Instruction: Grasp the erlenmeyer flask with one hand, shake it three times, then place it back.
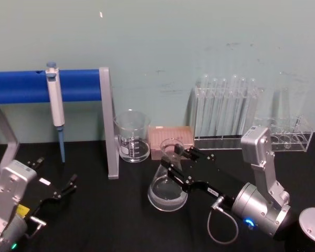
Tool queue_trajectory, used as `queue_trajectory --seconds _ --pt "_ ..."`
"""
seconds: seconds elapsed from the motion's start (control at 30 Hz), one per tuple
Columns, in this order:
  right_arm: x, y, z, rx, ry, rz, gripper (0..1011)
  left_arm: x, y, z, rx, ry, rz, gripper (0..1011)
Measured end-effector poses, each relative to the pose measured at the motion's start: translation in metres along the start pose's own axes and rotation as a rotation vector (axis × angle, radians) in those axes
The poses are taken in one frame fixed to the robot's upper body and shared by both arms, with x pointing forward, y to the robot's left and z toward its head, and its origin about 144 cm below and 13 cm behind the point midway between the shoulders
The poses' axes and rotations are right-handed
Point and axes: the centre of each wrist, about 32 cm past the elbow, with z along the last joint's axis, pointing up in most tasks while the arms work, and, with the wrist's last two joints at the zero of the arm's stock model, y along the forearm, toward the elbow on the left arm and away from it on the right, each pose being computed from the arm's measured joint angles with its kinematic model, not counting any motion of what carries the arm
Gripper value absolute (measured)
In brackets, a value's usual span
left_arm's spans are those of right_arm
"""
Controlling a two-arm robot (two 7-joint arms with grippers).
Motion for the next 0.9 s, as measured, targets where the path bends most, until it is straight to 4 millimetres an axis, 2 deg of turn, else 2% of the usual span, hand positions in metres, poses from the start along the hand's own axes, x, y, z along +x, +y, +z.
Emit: queue_trajectory --seconds 0.9 --pt "0.012 0.010 -0.021 -0.054 -0.006 0.077 457 0.000 0.000 0.000 0.000 0.000 0.000 1001"
